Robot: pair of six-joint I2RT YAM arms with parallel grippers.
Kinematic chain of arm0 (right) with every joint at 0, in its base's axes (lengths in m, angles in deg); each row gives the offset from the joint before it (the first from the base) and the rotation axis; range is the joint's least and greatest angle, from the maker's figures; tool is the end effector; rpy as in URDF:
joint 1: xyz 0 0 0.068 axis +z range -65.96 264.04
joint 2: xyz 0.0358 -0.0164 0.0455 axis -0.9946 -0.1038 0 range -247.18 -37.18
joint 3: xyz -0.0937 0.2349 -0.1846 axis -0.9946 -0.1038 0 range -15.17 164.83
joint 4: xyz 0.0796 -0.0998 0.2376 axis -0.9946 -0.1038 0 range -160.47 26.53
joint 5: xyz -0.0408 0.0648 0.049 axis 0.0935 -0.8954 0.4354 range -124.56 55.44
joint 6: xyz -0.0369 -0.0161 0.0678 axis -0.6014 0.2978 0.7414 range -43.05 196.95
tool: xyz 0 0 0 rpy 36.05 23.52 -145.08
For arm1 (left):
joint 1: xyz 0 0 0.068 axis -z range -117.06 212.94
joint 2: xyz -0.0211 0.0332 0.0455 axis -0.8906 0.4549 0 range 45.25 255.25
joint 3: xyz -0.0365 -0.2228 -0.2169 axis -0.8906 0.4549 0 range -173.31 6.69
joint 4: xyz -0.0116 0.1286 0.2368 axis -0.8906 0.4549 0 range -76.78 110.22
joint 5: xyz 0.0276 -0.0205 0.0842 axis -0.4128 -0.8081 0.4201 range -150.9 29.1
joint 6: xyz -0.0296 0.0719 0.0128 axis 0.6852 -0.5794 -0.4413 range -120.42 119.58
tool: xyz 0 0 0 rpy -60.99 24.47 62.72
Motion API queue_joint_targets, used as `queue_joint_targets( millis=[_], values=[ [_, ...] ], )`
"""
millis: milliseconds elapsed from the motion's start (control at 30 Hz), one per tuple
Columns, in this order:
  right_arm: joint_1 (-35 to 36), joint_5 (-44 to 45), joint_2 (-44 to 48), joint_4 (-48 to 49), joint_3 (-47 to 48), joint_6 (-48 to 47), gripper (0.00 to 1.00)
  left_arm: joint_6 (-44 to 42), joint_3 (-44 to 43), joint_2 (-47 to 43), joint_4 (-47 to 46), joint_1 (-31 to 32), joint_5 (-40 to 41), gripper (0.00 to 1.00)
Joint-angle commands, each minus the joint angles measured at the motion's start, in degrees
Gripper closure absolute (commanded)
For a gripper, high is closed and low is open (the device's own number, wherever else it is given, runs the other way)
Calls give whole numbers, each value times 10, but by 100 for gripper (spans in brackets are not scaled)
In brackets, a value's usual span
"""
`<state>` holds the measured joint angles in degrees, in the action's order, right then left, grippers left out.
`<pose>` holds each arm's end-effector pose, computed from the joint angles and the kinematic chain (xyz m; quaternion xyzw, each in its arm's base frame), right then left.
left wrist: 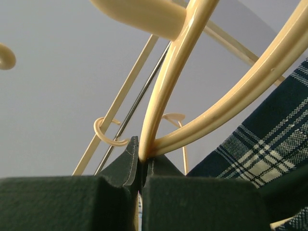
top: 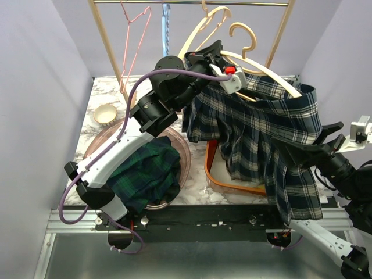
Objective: Remove the skirt from the hanger
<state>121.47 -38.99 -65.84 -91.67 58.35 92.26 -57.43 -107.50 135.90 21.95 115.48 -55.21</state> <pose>0.0167 0.0195 0.5221 -0.1448 0.5798 0.3767 0.7078 0.2296 -0.2886 0.6114 0.4751 0.3836 0.0611 0.7896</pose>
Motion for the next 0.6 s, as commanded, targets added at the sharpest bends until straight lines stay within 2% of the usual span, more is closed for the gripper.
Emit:
queue_joint_targets(
  millis=[0, 33, 67, 133, 167, 267, 467, 567],
  values=[
    [2, 64, 29, -65, -39, 6, 35, 61, -41, -19, -88, 3, 54, 100],
    [2, 87, 32, -69, -43, 10, 44, 61, -42, -18, -88, 4, 56, 100],
    [2, 98, 39, -72, -45, 13, 58, 62, -49, -15, -88, 3, 60, 100],
    [2, 131, 48, -75, -48, 26, 68, 60, -62, -10, -72, 2, 73, 100],
    [2, 137, 53, -74, -53, 30, 78, 57, -74, -1, -71, 2, 93, 100],
    [2, 160, 70, -69, -61, 40, 99, 52, -109, 14, -62, 2, 129, 100],
    [2, 202, 106, -58, -79, 60, 99, 58, -214, 56, -14, -7, 188, 100],
    [2, 212, 119, -42, -93, 70, 99, 76, -216, 52, -30, -10, 208, 100]
  ],
)
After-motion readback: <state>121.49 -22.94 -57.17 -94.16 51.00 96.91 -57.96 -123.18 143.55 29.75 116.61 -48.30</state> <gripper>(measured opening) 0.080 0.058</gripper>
